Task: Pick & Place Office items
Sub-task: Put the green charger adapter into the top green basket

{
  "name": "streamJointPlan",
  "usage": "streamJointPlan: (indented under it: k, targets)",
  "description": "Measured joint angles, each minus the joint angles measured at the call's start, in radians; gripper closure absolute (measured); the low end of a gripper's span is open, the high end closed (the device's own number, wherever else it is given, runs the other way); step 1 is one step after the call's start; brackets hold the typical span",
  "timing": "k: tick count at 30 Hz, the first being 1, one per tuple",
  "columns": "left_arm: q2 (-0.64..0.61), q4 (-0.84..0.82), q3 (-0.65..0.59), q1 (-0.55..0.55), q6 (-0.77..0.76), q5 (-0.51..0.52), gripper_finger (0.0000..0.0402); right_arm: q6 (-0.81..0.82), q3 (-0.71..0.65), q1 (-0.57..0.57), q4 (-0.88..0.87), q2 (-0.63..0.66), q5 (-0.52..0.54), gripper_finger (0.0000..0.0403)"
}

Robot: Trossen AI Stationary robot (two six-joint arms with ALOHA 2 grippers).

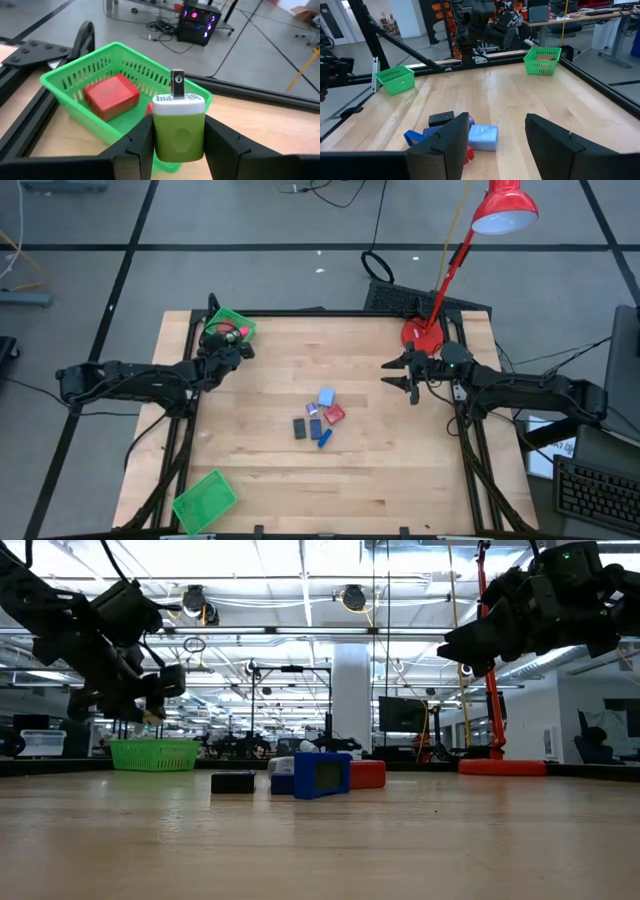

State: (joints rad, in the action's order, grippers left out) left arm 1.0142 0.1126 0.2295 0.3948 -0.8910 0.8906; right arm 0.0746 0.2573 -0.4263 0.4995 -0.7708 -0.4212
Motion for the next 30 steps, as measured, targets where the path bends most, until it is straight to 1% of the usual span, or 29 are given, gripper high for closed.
streamJointPlan:
  k: [3,8,13,17,21,25,28,30]
  targets:
    - [0.000,-0.012,0.000,0.001,-0.030,0.000,0.0267,0.000,0.000,0.000,-0.001,0.000,0.000,0.0218]
    - [0.000,-0.012,0.000,0.020,-0.036,0.005,0.0257,0.000,0.000,0.000,0.008,0.000,0.000,0.0218]
    - [0.006,-0.002,0.000,0.059,-0.035,-0.009,0.0268,0.000,0.000,0.000,0.021,0.000,0.000,0.0218]
    - [0.059,0.054,0.000,0.089,-0.023,-0.058,0.0259,0.000,0.000,0.000,0.033,0.000,0.001,0.0218]
    - [0.166,0.144,0.000,0.109,-0.017,-0.099,0.0247,0.000,0.000,0.000,0.055,0.000,0.001,0.0218]
    - [0.239,0.209,0.003,0.119,-0.013,-0.084,0.0261,0.000,0.000,0.000,0.053,0.000,0.001,0.0218]
    - [0.256,0.221,0.002,0.127,-0.018,-0.081,0.0268,0.000,0.000,0.001,0.049,0.000,0.001,0.0218]
    - [0.256,0.233,0.001,0.133,-0.004,-0.083,0.0264,0.000,0.000,0.001,0.046,0.000,0.001,0.0218]
